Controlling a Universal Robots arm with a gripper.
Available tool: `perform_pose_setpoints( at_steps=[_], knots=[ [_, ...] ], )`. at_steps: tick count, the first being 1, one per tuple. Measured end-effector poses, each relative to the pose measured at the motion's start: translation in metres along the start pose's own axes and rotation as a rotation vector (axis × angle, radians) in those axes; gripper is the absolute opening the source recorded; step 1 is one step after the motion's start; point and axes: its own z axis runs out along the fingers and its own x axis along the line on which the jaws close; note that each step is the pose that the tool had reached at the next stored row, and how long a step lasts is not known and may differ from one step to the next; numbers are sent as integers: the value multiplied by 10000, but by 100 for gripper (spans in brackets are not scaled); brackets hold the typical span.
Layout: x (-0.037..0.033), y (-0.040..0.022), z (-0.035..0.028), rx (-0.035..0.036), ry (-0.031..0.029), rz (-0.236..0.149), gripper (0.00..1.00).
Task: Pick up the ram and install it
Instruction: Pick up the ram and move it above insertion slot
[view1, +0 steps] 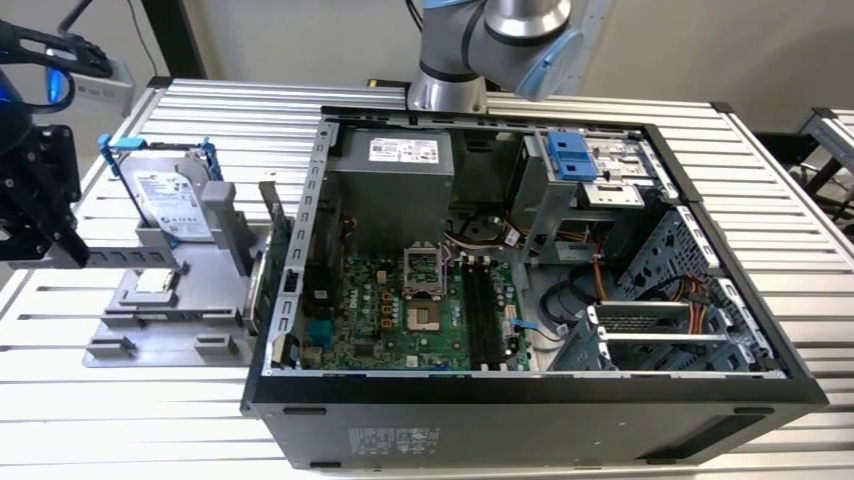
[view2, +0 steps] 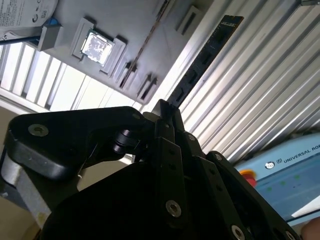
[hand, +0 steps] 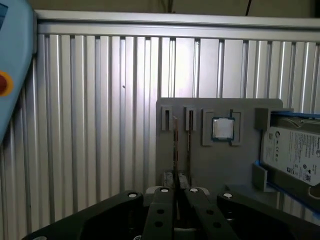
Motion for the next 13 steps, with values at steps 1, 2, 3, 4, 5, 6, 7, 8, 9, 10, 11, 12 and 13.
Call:
perform_pose_setpoints(
  at_steps=[1,2,3,4,5,6,7,8,9,10,11,12,13],
  knots=[
    [0,0,-14,1,0,2,0],
    [-1,0,-24,0,0,3,0],
    [-1,0,-35,1,0,4,0],
    [-1,0,-45,1,-1,6,0],
    [-1,0,-57,1,-1,7,0],
    [-1,0,-68,1,-1,8,0],
    [-2,0,-79,1,0,10,0],
    [-2,0,-90,0,0,11,0],
    [-2,1,-101,0,0,12,0],
    [-2,1,-112,0,0,14,0],
    [-3,1,-124,1,0,14,0],
    [-3,1,-136,1,0,15,0],
    [-3,1,-148,1,0,16,0]
  ],
)
